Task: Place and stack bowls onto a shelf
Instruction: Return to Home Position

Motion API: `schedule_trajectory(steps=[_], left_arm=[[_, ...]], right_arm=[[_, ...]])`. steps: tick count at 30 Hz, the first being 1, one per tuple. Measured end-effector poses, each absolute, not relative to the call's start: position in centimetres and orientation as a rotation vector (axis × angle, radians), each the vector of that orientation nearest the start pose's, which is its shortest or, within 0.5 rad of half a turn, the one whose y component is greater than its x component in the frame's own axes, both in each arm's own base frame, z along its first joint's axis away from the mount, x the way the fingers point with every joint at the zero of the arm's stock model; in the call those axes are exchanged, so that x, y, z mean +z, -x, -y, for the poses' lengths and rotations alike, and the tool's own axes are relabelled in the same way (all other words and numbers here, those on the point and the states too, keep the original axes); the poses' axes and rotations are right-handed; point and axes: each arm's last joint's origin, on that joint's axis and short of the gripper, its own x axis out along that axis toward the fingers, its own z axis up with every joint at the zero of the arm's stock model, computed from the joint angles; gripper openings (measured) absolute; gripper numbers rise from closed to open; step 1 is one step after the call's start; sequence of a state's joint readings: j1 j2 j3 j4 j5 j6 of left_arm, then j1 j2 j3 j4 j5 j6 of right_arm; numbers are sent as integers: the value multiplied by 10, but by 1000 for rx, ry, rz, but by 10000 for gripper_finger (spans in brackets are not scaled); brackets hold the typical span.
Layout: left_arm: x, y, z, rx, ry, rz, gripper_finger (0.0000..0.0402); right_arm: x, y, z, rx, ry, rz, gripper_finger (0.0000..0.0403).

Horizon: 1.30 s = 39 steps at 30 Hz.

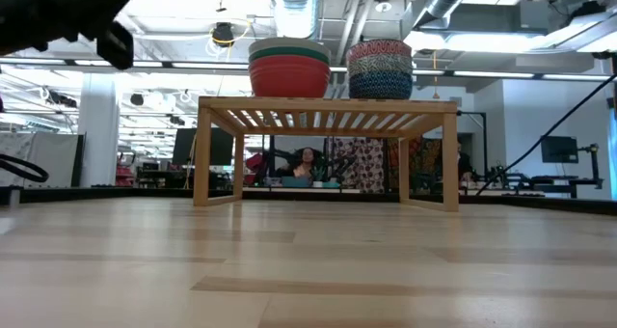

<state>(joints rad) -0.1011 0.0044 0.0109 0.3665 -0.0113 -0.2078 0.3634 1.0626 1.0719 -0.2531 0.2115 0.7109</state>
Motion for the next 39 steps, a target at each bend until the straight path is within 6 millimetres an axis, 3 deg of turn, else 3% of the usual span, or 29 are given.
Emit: schedule_trajectory(steps=[4,25,30,34,39], left_arm=[[190,-94,10,-154,275,230,0],[175,-96,10,-121,154,86,0],[174,-96,10,-122,194,77,0],[168,-97,10,-101,276,19,0],[168,-97,9,-90,357,-4,0]], right_arm=[[372,-215,-81,80,-630,-296,17],[372,-201,-109,76,-634,-283,18],[370,-195,-117,53,-608,-290,18],[360,-193,-122,31,-600,-287,18],[334,-195,-126,83,-611,-303,18]])
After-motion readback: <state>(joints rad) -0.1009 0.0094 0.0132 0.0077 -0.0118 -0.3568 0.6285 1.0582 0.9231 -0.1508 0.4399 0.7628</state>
